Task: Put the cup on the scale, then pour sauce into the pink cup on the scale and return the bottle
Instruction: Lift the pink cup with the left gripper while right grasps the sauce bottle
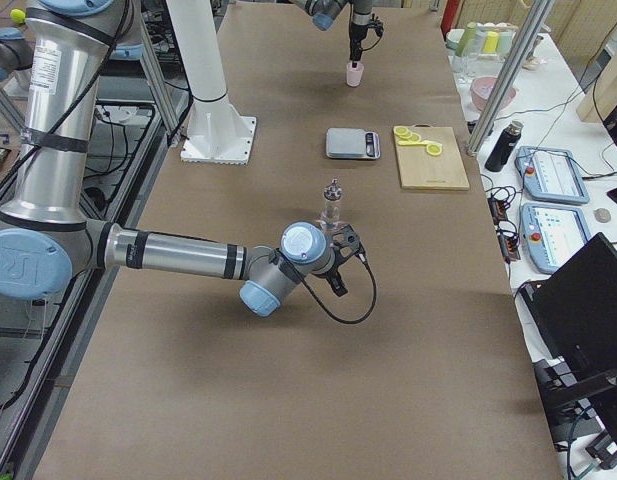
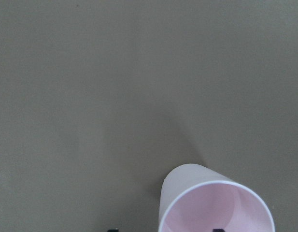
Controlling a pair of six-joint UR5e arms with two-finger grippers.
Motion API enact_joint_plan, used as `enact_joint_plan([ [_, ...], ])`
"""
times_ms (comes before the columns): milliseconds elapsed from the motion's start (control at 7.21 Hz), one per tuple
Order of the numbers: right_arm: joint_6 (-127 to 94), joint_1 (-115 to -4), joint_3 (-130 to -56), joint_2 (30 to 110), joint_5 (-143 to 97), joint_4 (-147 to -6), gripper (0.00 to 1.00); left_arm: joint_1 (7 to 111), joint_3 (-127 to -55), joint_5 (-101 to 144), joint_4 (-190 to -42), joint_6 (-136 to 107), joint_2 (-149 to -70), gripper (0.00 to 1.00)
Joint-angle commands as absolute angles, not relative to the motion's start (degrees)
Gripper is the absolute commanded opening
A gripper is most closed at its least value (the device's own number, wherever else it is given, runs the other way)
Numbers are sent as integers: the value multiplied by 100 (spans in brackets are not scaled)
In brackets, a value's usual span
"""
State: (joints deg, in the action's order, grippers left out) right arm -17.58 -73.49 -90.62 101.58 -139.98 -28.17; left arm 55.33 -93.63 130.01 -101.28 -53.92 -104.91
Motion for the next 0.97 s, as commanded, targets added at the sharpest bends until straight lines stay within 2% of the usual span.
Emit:
enact_joint_plan([
  [0, -1820, -7077, -8868, 10073, -13818, -1858, 100, 5511, -9325, 12999, -10204, -5362, -10485, 53],
  [416, -1828, -6567, -8308, 9503, -13238, -672, 100, 5502, -9308, 12999, -10204, -5379, -10512, 21],
  [693, -1959, -6251, -8209, 9238, -13166, -353, 100, 5485, -9203, 12999, -10213, -5379, -10538, 16],
  [832, -2160, -6040, -8183, 9211, -13062, -38, 100, 5484, -9193, 12999, -10213, -5362, -10547, 9],
])
